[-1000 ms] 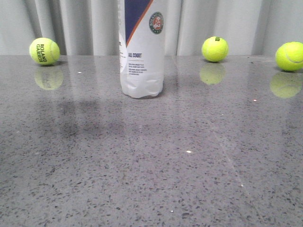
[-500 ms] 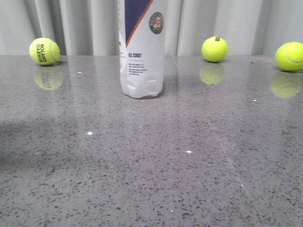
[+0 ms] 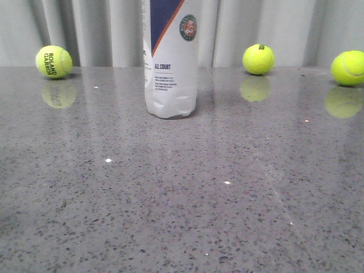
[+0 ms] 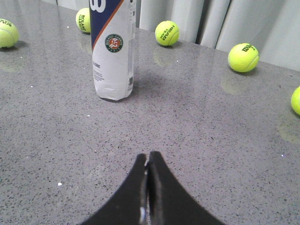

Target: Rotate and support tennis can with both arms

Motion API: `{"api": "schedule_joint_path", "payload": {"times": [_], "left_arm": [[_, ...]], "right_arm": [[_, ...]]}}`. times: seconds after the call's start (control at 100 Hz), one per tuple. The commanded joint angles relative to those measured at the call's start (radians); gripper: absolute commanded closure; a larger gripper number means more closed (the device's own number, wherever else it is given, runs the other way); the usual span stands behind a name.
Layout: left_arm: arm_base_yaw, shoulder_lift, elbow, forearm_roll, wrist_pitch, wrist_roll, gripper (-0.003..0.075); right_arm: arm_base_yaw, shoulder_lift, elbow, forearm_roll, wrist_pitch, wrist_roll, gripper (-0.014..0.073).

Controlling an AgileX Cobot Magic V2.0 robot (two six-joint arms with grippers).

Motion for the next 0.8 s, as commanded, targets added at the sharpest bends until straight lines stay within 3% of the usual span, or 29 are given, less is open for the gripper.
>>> {"api": "schedule_joint_path", "payload": {"times": [0.0,0.25,0.79], "left_arm": [[0.052,-0.033,0.001,0.079,-0.089,-0.084,0.0740],[0.174,-0.162,0.060,0.139,0.084,-0.132,0.0740],[0.392,-0.529,0.304,0.173,0.102,-0.178,0.0740]], "right_arm": [[-0.005,0.008,-0.025,-0.010,-0.081,-0.002,0.0660],[-0.005,0.008,-0.025,-0.010,-0.081,-0.002,0.0660],[-0.005,0.008,-0.025,-0.010,-0.081,-0.002,0.0660]]}}
